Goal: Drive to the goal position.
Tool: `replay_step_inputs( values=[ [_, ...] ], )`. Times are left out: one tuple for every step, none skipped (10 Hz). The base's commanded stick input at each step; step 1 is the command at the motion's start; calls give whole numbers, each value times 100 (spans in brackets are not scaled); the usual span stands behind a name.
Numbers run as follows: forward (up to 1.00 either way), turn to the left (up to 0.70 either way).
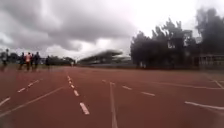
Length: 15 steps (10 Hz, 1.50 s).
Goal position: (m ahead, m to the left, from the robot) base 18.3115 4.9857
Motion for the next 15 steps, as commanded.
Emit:
replay_step_inputs(
  values=[
    [70, -8],
    [70, -21],
    [70, -35],
    [70, -20],
    [70, -4],
    [70, 0],
    [70, 0],
    [70, 0],
    [70, 0],
    [70, 0],
    [70, 0],
    [70, 0],
    [70, 0],
    [70, 0],
    [70, 0]
  ],
)
